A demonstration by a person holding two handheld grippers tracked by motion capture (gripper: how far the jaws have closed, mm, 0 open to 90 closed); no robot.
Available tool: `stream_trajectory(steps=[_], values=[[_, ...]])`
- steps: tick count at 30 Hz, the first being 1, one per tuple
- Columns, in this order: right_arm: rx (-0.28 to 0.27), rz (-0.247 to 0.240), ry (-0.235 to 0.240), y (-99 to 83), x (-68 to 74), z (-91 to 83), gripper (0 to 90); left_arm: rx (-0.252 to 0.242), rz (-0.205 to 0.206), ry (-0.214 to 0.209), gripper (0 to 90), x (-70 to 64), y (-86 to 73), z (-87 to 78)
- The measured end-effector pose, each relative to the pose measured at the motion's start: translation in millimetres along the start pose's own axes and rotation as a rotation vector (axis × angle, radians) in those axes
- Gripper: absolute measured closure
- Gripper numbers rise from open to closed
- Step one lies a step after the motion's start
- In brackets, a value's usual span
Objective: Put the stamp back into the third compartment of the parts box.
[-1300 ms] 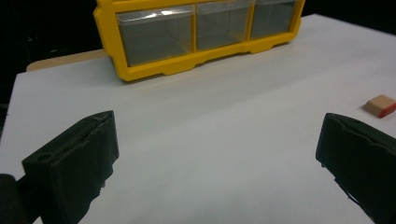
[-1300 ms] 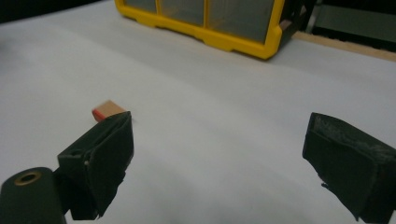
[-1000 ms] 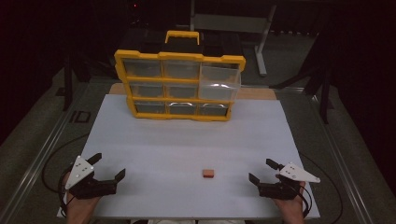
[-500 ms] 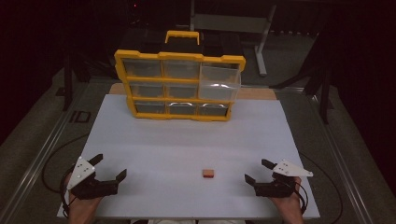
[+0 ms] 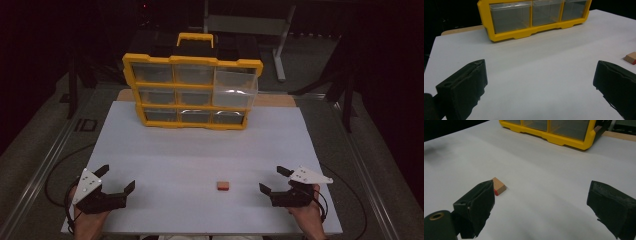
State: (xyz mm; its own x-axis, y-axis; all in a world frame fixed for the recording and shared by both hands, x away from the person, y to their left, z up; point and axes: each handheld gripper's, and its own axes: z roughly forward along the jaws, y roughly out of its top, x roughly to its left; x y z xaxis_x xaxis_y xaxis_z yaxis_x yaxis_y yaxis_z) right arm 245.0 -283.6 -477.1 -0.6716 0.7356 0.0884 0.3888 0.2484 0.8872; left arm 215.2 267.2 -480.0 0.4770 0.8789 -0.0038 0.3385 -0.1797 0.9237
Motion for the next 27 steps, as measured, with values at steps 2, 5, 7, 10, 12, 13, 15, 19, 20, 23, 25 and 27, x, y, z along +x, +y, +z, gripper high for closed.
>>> stream_trajectory(steps=[2, 5, 7, 10, 12, 13, 15, 19, 20, 23, 25, 27], values=[[0.026, -0.016, 0.006, 4.3, 1.3, 1.5, 7.7, 0.002, 0.001, 0.003, 0.0, 0.2, -0.8, 0.6], [0.051, -0.035, 0.003, 9.0, 4.3, 3.7, 7.7, 0.002, -0.003, 0.002, 0.0, 0.2, -1.6, 1.6], [0.068, -0.043, 0.003, 12.0, 4.8, 5.6, 7.6, 0.001, -0.003, 0.004, 0.0, 0.3, -1.8, 1.7], [0.083, -0.048, 0.004, 16.8, 5.2, 8.9, 7.6, -0.002, -0.006, 0.008, 0.0, 1.3, -2.3, 1.4], [0.099, -0.045, 0.011, 20.2, 5.7, 11.6, 7.3, -0.002, -0.007, 0.008, 0.0, 1.5, -2.4, 1.4], [0.110, -0.051, 0.013, 21.8, 6.0, 13.2, 7.3, -0.002, -0.007, 0.007, 0.0, 1.4, -2.8, 1.8], [0.130, -0.063, 0.011, 24.9, 6.4, 16.8, 7.3, -0.006, -0.009, 0.005, 0.0, 0.8, -3.1, 2.7], [0.151, -0.066, 0.015, 29.6, 5.8, 23.0, 7.2, -0.005, -0.004, 0.003, 0.0, -0.9, -3.0, 4.3], [0.151, -0.066, 0.015, 29.6, 5.8, 23.0, 7.2, -0.006, -0.004, 0.001, 0.0, -1.2, -2.9, 4.6], [0.161, -0.063, 0.021, 34.3, 6.0, 26.5, 7.3, -0.006, -0.007, 0.001, 0.0, -1.1, -3.4, 4.8], [0.180, -0.057, 0.030, 40.4, 6.8, 30.0, 7.3, -0.007, -0.009, 0.002, 0.0, -0.6, -3.6, 4.7], [0.195, -0.050, 0.030, 44.3, 7.0, 32.6, 7.3, -0.012, -0.015, 0.003, 0.0, -0.2, -3.8, 4.4]])
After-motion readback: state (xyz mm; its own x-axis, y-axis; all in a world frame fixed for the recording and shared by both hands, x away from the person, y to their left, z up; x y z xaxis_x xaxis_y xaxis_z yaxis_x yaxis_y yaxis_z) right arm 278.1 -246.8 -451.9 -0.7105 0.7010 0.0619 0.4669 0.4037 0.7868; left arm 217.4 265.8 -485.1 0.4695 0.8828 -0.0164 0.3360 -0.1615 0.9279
